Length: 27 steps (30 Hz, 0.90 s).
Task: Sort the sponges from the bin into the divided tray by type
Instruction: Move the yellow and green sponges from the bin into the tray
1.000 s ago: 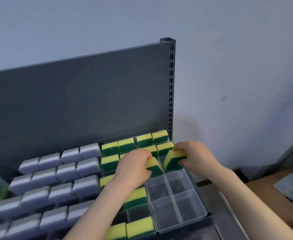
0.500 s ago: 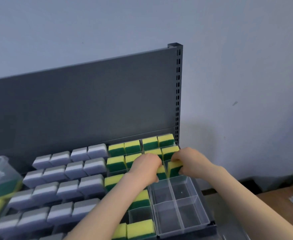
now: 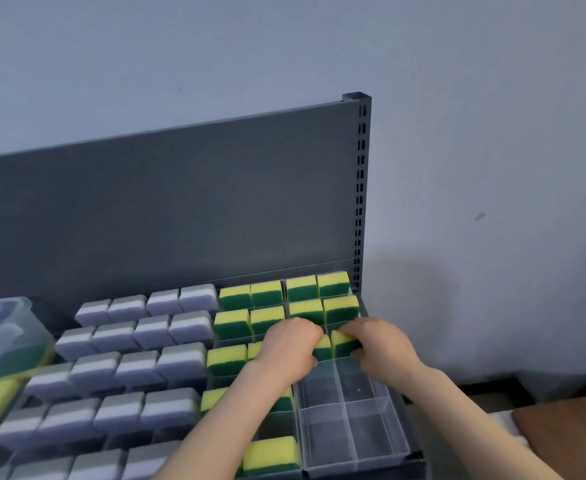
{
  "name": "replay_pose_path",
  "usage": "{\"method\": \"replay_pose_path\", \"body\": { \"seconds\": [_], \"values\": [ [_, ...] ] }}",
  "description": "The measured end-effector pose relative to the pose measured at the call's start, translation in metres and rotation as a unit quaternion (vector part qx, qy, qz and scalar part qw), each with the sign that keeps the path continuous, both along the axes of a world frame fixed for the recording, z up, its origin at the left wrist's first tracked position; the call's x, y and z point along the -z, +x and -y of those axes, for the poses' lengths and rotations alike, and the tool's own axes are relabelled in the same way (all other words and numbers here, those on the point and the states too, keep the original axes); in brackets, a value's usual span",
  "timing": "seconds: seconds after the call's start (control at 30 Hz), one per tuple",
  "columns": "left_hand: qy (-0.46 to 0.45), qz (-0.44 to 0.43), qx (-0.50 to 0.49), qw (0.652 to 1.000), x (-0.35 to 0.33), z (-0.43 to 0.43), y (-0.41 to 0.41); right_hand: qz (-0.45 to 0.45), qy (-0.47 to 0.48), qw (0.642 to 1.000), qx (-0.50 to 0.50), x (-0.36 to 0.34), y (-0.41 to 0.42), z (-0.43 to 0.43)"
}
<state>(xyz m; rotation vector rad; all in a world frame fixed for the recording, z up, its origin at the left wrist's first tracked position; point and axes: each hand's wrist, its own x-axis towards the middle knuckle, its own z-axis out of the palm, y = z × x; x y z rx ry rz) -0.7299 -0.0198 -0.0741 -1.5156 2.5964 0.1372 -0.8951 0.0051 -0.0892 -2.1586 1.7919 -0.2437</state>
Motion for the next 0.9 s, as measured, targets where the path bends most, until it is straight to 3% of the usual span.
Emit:
{"method": "replay_pose_path", "body": {
  "seconds": [0.17, 0.4, 0.73, 0.9],
  "values": [
    [0.027, -0.089, -0.040, 0.995, -0.008, -0.007, 0.009, 0.028, 0.019, 0.999, -0.014, -0.015, -0.011, -0.001],
    [-0.066, -0.195, -0.139, 0.969, -0.036, -0.033, 0.042, 0.128, -0.072, 0.988, -0.044, -0.044, 0.004, -0.001],
    [-0.127, -0.192, -0.303, 0.925, -0.040, -0.098, 0.142, 0.149, -0.082, 0.969, -0.180, -0.053, 0.103, -0.007],
    [-0.157, -0.128, -0.391, 0.898, -0.049, -0.138, 0.213, 0.116, -0.076, 0.965, -0.222, -0.060, 0.158, -0.016]
  ]
}}
